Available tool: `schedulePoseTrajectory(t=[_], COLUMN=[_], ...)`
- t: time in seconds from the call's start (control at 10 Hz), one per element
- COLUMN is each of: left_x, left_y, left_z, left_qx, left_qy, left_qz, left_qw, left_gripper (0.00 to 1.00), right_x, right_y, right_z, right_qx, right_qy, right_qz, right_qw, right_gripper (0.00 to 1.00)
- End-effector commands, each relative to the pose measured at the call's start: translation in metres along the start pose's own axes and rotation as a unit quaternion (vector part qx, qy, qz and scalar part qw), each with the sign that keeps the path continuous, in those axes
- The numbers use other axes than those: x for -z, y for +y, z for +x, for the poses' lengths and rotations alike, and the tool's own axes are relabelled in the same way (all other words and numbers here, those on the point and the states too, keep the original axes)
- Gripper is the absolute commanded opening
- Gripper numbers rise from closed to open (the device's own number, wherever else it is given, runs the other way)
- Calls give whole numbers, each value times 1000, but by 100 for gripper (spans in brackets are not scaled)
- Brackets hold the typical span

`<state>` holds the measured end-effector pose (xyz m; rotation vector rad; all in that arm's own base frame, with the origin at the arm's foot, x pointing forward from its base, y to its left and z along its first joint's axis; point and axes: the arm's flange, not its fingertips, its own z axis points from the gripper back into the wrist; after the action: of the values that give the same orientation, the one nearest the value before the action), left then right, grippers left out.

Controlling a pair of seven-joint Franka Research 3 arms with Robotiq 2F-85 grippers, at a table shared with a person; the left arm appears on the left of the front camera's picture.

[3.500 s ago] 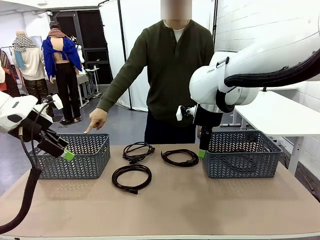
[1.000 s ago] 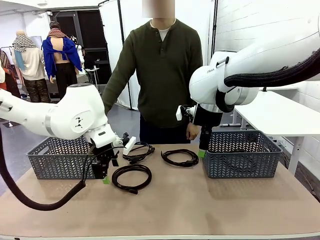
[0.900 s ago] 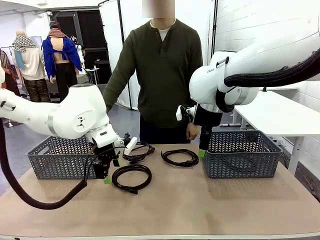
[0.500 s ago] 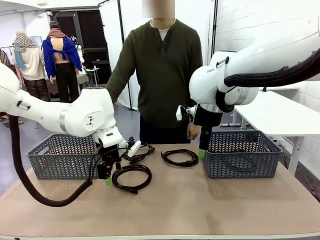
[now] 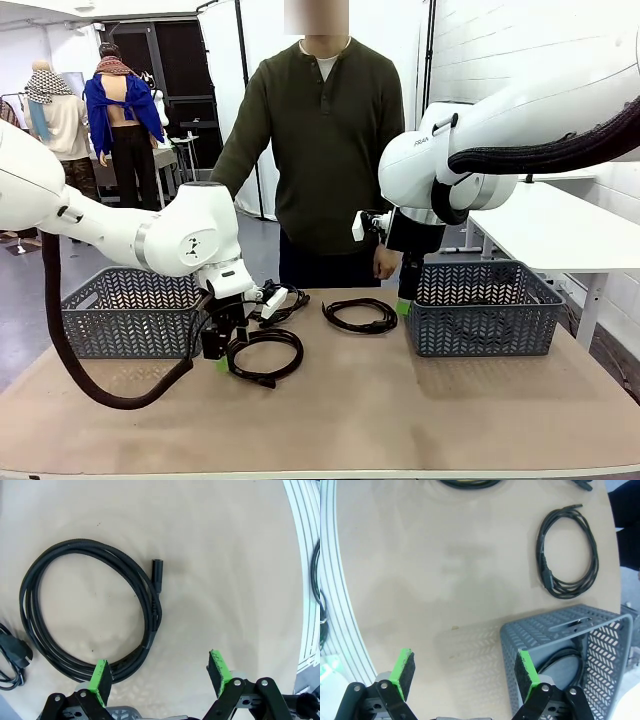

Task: Organize the cables according to human instructions.
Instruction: Pick up a bundle of cables and place it in the basket indicated by the human.

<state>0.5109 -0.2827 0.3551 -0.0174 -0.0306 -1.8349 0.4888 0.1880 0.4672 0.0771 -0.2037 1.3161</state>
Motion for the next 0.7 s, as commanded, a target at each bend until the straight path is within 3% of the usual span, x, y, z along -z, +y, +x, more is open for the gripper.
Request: schedulePoseTrajectory(t=[0.0, 0.6], left_x=[6, 27], left_y=[4, 3], left_z=[-3, -8], left_qx=[9, -3], left_qy=[1, -4], left_qz=[10, 23], left_qw=[1000, 1000], left_gripper=[100, 100], right_x=[1, 1], right_y=[0, 0], right_z=[0, 0], right_qx=[2, 2], right_qy=[1, 1], right_qz=[0, 0], right_qw=[1000, 1000], right_gripper=[100, 100])
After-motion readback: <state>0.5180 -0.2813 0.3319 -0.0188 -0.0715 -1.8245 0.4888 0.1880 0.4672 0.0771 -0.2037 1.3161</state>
